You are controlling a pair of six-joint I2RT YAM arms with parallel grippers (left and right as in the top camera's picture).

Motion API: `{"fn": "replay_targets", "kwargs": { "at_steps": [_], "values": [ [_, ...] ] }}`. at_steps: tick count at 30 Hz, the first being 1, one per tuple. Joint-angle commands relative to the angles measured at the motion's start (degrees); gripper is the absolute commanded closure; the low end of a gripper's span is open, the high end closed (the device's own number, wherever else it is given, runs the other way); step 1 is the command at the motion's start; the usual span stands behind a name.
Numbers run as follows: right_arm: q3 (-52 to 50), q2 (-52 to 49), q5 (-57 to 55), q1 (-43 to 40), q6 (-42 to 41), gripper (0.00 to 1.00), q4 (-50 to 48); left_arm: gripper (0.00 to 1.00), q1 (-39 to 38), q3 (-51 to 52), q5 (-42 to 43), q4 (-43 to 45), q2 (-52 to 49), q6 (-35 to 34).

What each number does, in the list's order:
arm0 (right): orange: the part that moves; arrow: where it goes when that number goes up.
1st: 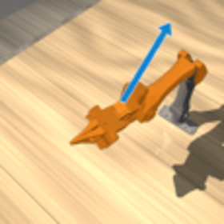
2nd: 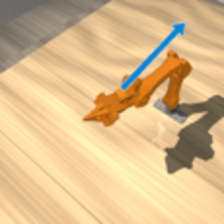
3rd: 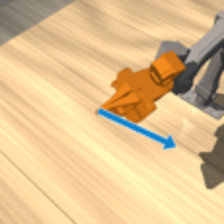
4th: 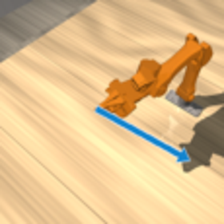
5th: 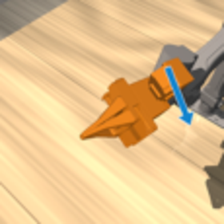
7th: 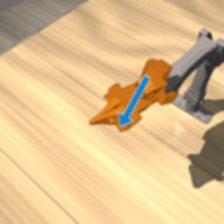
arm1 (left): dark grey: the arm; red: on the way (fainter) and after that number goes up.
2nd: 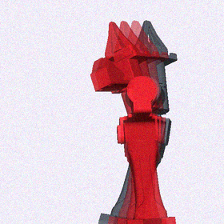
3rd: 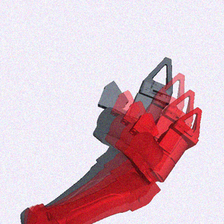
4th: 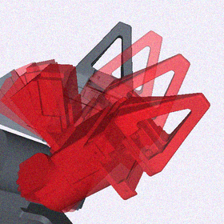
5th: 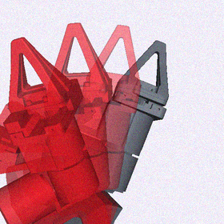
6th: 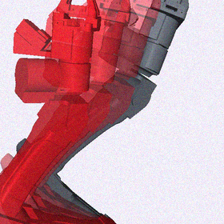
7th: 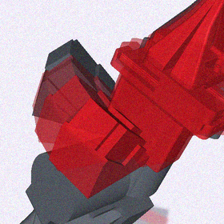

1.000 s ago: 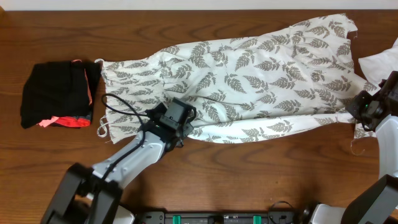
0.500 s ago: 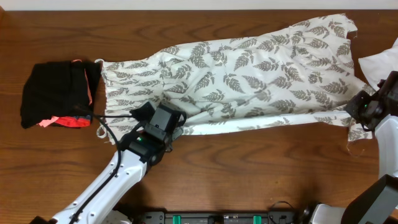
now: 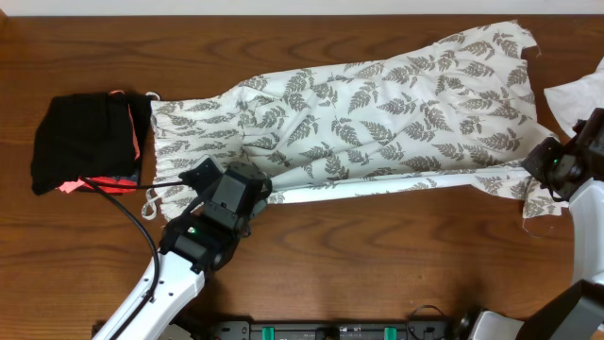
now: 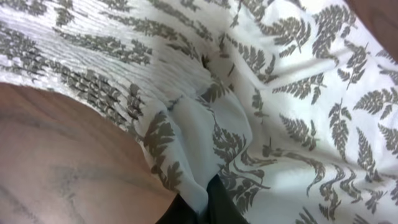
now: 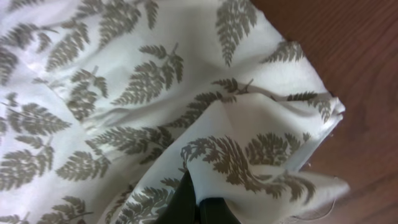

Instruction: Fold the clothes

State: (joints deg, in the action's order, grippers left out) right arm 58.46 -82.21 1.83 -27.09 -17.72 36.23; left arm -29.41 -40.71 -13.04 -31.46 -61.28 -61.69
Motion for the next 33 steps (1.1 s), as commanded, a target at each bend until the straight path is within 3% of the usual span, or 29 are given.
{"fn": "replay_targets", "kwargs": {
  "at_steps": [1, 10, 18, 33],
  "values": [
    [1.44, 2.08, -2.89, 0.24, 0.63, 0.99, -0.42, 0.94, 0.42, 0.31, -6.29, 0.66, 0.24, -0.28],
    [1.46, 2.21, -3.13, 2.99, 0.61, 0.99, -4.00, 0.94, 0.42, 0.31, -13.64, 7.54, -0.83, 0.59],
    [1.46, 1.05, -4.92, 3.21, 0.63, 0.99, -10.49, 0.94, 0.48, 0.31, -15.82, 15.28, -9.22, 3.69],
    [1.46, -12.55, -4.57, 3.17, 0.87, 0.99, -20.31, 0.94, 7.93, 0.31, -16.04, 26.01, -23.28, 6.93]
  ]
}}
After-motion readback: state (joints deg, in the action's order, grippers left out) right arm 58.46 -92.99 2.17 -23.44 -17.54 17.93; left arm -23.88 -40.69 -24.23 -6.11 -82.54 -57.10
